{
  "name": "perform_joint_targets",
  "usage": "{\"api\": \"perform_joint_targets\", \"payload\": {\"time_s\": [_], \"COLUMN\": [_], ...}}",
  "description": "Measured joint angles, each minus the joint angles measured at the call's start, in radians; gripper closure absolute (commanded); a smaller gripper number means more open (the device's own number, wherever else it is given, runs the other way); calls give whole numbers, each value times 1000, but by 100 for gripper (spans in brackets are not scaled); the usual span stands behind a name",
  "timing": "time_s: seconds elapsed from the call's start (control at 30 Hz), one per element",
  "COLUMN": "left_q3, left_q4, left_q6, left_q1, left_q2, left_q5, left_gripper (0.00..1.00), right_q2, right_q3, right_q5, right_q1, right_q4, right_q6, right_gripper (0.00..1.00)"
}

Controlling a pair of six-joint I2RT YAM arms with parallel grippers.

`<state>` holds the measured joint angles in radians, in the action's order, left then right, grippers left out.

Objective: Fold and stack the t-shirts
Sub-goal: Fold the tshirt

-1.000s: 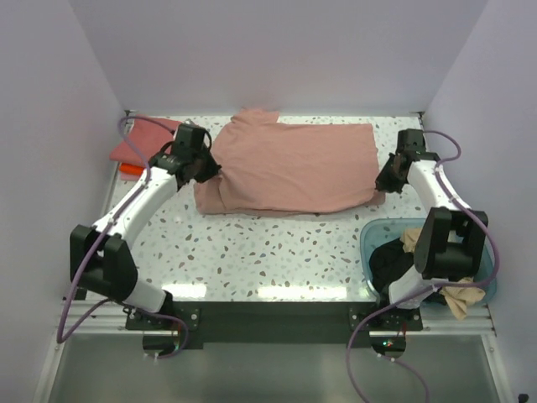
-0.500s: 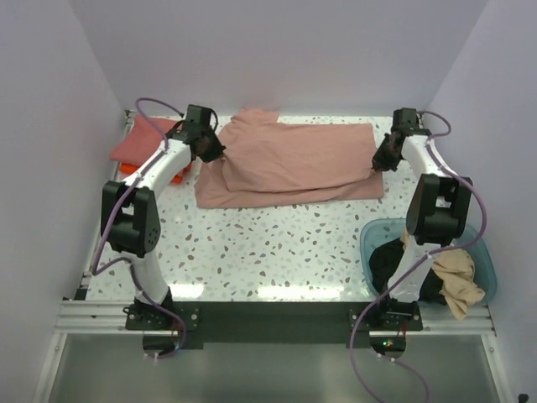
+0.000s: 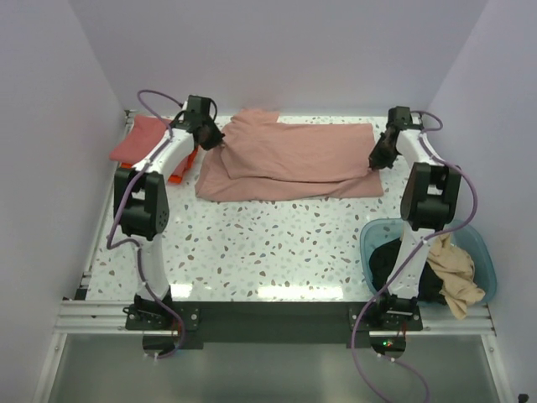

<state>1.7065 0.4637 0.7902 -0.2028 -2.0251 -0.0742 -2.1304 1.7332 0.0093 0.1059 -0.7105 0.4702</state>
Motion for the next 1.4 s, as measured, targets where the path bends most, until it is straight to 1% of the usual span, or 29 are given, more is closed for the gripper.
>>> {"api": "perform_joint_targets", "payload": {"time_s": [0.07, 0.23, 0.27, 0.3, 0.33, 0.37, 0.4, 0.43, 0.47, 0.5, 0.53, 0.6, 0.63, 0.67, 0.7, 0.87, 0.93, 0.97, 1.03, 1.17, 1.33, 1.4], "left_q3": [28, 58, 67, 80, 100, 122, 146, 167, 193, 220, 242, 272, 268, 253, 200, -226, -338, -369, -412, -425, -430, -439], "left_q4": [-1, -1, -1, 0, 0, -2, -3, -4, -2, -2, 0, 4, 2, 1, -14, -44, -45, -47, -57, -75, -93, -109], "left_q6": [1, 2, 2, 2, 3, 6, 8, 1, 4, 8, 9, 2, -2, -5, -10, -26, -27, -27, -27, -26, -24, -19], "left_q1": [0, 0, 0, 1, 2, 2, 5, 7, 10, 13, 16, 22, 24, 25, 25, 15, 1, -6, -21, -27, -17, -11], "left_q2": [-41, -111, -122, -135, -150, -165, -179, -189, -201, -211, -217, -219, -206, -192, -160, 100, 170, 189, 209, 184, 111, 111], "left_q5": [-1, -22, -25, -26, -26, -26, -23, -21, -16, -11, -8, 0, 5, 9, 15, 43, 48, 49, 53, 53, 41, 38], "left_gripper": [100, 100, 88, 82, 64, 49, 27, 0, 0, 0, 0, 0, 0, 0, 0, 0, 0, 0, 0, 0, 0, 0], "right_q2": [-19, -65, -76, -90, -109, -114, -127, -141, -153, -160, -161, -151, -138, -118, -85, 110, 150, 159, 158, 121, 54, 56], "right_q3": [18, 70, 86, 106, 138, 145, 172, 198, 223, 243, 253, 253, 235, 205, 151, -138, -195, -208, -210, -191, -188, -195], "right_q5": [0, 1, 3, 4, 5, 5, 2, 1, -1, -1, -1, -2, -2, -2, -5, -63, -80, -84, -91, -108, -102, -97], "right_q1": [0, 0, 0, 0, 0, 0, 2, 2, 4, 6, 8, 13, 13, 14, 15, 10, -3, -13, -37, -70, -66, -61], "right_q4": [-2, -4, -8, -10, -11, -10, -17, -23, -24, -28, -30, -30, -24, -16, 0, 41, 54, 56, 71, 93, 99, 109], "right_q6": [0, 3, 4, 6, 5, 5, 6, 11, 8, 4, 3, -7, -13, -16, -24, -44, -56, -64, -76, -91, -97, -96], "right_gripper": [99, 86, 80, 80, 76, 70, 58, 47, 42, 35, 25, 21, 12, 5, 1, 1, 1, 1, 1, 1, 1, 1]}}
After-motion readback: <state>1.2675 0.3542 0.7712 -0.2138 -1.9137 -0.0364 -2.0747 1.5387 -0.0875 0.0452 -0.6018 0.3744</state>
